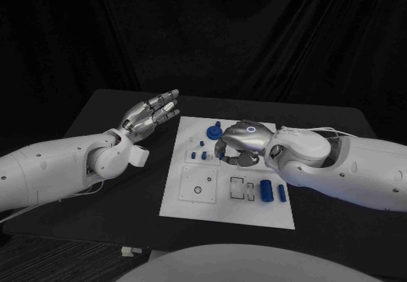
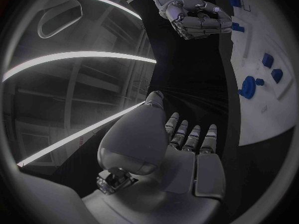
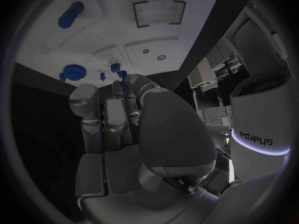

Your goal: Assemble the parts on the task board

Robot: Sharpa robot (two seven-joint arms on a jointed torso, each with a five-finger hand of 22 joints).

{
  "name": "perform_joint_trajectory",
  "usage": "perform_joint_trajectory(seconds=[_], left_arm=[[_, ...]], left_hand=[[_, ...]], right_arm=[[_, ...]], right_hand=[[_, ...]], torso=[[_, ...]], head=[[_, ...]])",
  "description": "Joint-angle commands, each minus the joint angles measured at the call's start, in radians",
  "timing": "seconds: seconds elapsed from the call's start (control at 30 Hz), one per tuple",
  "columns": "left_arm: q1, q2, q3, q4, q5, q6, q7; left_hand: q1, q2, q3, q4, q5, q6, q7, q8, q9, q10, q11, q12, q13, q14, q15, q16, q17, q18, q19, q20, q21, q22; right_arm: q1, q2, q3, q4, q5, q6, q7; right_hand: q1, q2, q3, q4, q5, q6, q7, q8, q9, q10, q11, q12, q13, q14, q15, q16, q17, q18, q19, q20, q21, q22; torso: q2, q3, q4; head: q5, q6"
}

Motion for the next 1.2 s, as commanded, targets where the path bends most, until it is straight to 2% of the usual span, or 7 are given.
perform_joint_trajectory(seconds=[0.03,0.57,1.2], left_arm=[[-0.005,0.001,0.001,0.001,0.006,0.015,0.169],[-0.012,0.004,0.001,-0.003,0.006,0.025,0.163],[-0.013,0.011,0.001,-0.015,0.006,0.035,0.154]], left_hand=[[0.012,0.002,0.004,0.001,0.004,-0.002,0.004,-0.002,0.001,0.000,0.005,0.003,0.001,-0.002,0.008,0.006,0.001,0.016,-0.002,0.008,0.003,0.001],[0.018,0.003,0.007,-0.001,0.006,-0.003,0.006,-0.002,0.001,0.000,0.007,0.003,0.001,-0.001,0.011,0.008,0.002,0.016,-0.001,0.011,0.003,0.002],[0.024,0.005,0.009,-0.002,0.007,-0.001,0.011,-0.002,0.002,-0.002,0.005,0.001,0.001,-0.001,0.014,0.009,0.002,0.016,0.000,0.012,0.003,0.002]], right_arm=[[-0.014,0.018,0.001,-0.011,-0.002,0.023,0.006],[-0.062,0.074,0.001,-0.034,-0.002,0.026,0.015],[-0.081,0.093,0.001,-0.041,-0.002,0.061,0.009]], right_hand=[[0.012,0.001,0.004,-0.004,0.004,0.001,0.004,-0.006,-0.001,0.011,-0.006,0.005,0.001,0.001,0.005,-0.004,0.000,0.010,0.001,0.009,0.003,0.115],[0.011,-0.001,0.007,-0.007,0.004,-0.004,0.006,-0.016,-0.005,0.016,-0.005,0.004,0.001,0.001,0.005,-0.004,0.000,0.010,-0.001,0.010,0.001,0.115],[0.010,-0.002,0.008,-0.007,0.002,-0.006,0.007,-0.020,-0.007,0.014,-0.004,0.002,0.001,0.000,0.006,-0.005,-0.002,0.011,-0.003,0.011,-0.003,0.114]], torso=[[0.001,-0.0002,0.0010],[0.000,-0.0004,-0.0004],[0.000,-0.0013,0.0001]], head=[[0.004,0.000],[0.013,0.000],[0.017,0.000]])
